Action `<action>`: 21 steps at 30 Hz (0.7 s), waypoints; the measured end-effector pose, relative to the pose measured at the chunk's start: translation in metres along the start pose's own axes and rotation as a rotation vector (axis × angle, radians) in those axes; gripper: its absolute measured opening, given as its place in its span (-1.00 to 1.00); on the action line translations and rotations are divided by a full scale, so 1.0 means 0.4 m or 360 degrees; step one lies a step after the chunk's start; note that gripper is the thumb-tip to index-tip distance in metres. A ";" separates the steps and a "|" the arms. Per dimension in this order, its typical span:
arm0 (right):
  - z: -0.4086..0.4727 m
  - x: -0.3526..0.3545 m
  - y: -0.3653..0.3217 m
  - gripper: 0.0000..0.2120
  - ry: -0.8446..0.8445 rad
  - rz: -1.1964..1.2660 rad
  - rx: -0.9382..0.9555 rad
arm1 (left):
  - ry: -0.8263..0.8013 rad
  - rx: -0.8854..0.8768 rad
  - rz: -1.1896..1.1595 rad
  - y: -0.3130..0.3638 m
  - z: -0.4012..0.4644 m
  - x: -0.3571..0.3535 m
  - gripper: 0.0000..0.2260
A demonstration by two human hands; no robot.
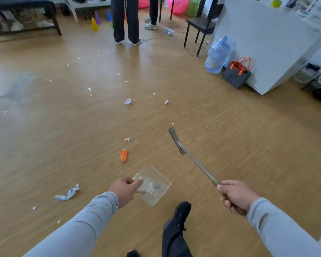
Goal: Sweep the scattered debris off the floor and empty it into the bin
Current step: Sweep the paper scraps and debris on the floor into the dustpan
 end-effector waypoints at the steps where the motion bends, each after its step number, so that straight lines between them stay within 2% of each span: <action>1: 0.021 0.019 -0.005 -0.90 -0.0002 0.0008 0.0041 | 0.0015 0.0002 -0.0018 0.032 0.016 0.008 -0.57; 6: 0.160 0.131 -0.025 -0.79 0.0057 -0.0298 0.0125 | 0.0088 0.0049 -0.0062 0.217 0.088 0.050 -0.67; 8: 0.234 0.172 -0.080 -0.75 0.0019 -0.0307 0.0083 | 0.0105 0.0070 -0.0087 0.297 0.127 0.073 -0.72; 12: 0.362 0.242 -0.198 -0.60 -0.0042 -0.0232 -0.0003 | 0.0112 0.0076 -0.0072 0.428 0.204 0.101 -0.67; 17: 0.449 0.296 -0.284 -0.79 -0.0088 -0.0261 -0.0094 | 0.0127 0.0091 -0.0011 0.522 0.301 0.128 -0.69; 21: 0.511 0.304 -0.360 -0.87 -0.0068 -0.0206 -0.0120 | 0.0089 0.0124 -0.0025 0.577 0.393 0.164 -0.70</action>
Point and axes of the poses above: each hand's wrist, its own z-axis towards the middle knuckle, its own x-axis out of the back of the hand, y = z × x, the point moved 4 cm from there along z, towards the middle knuckle, and after that the axes turned 8 degrees about z, right-handed, at the moved point
